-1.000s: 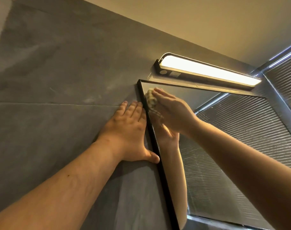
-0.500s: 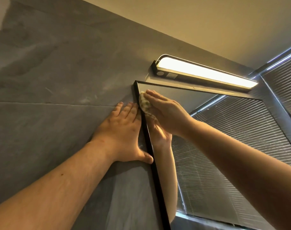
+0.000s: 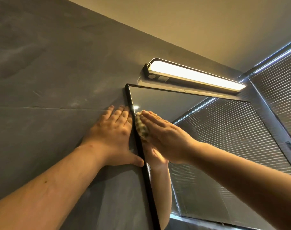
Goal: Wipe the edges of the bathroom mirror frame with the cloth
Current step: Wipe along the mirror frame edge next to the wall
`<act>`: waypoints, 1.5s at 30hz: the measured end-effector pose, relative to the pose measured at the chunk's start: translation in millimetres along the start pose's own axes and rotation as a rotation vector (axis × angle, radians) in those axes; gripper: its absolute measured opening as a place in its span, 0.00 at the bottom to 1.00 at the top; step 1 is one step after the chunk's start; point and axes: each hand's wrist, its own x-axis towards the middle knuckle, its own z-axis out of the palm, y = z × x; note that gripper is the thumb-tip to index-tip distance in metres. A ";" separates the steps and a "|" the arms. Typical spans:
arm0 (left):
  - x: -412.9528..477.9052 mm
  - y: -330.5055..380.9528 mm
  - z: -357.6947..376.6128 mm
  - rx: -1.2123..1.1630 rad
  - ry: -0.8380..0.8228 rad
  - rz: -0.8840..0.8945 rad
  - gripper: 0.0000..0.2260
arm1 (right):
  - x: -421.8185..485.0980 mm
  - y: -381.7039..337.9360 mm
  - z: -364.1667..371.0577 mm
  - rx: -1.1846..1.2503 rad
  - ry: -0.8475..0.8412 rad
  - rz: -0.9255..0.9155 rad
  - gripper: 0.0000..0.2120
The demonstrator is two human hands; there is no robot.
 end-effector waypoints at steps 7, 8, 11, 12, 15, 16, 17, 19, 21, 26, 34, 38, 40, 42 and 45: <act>-1.1 1.0 -1.9 0.029 -0.008 0.000 0.62 | 18.9 8.5 -11.0 0.009 -0.132 0.102 0.29; -1.0 0.7 -1.1 0.032 -0.002 0.005 0.63 | 29.1 11.6 -12.7 0.025 -0.122 0.144 0.29; -0.6 -0.9 -0.5 0.031 0.003 0.021 0.64 | 56.8 30.3 -13.5 0.070 -0.068 0.234 0.27; -0.5 -1.0 -0.2 0.028 -0.002 0.022 0.64 | 62.3 37.3 -13.8 0.074 -0.041 0.254 0.27; -0.3 0.1 0.0 0.029 -0.017 0.022 0.64 | 64.8 61.8 -13.6 0.050 0.026 0.333 0.24; 0.2 0.4 0.4 0.031 -0.017 0.023 0.64 | 61.7 69.3 -14.2 0.048 0.048 0.354 0.23; 0.8 0.4 0.6 0.032 -0.012 0.022 0.65 | 57.5 79.2 -13.5 0.079 0.070 0.372 0.21; 1.9 0.1 1.0 0.034 0.004 0.022 0.67 | 45.7 94.9 -15.6 0.212 0.132 0.458 0.15; 2.7 0.1 1.4 0.036 0.013 0.027 0.70 | 29.9 115.4 -18.1 0.263 0.155 0.613 0.10; 4.1 -0.5 3.2 0.052 0.033 0.034 0.72 | -2.1 141.6 -16.5 0.168 0.084 0.851 0.15; 2.2 0.3 1.2 0.053 0.008 0.032 0.70 | -4.3 87.1 -6.5 0.303 0.228 0.490 0.14; 1.2 2.4 -1.2 0.067 -0.004 0.027 0.69 | -6.8 37.9 13.5 0.159 0.166 0.221 0.21; 0.4 2.3 -1.6 0.065 -0.014 0.025 0.68 | -13.2 19.2 18.6 0.163 0.105 0.206 0.26; 0.3 1.6 -2.0 0.071 -0.019 0.026 0.67 | -17.2 13.9 20.4 0.185 0.103 0.176 0.27; 0.3 1.5 -2.2 0.070 -0.024 0.019 0.68 | -16.4 32.4 21.3 0.176 0.146 0.229 0.25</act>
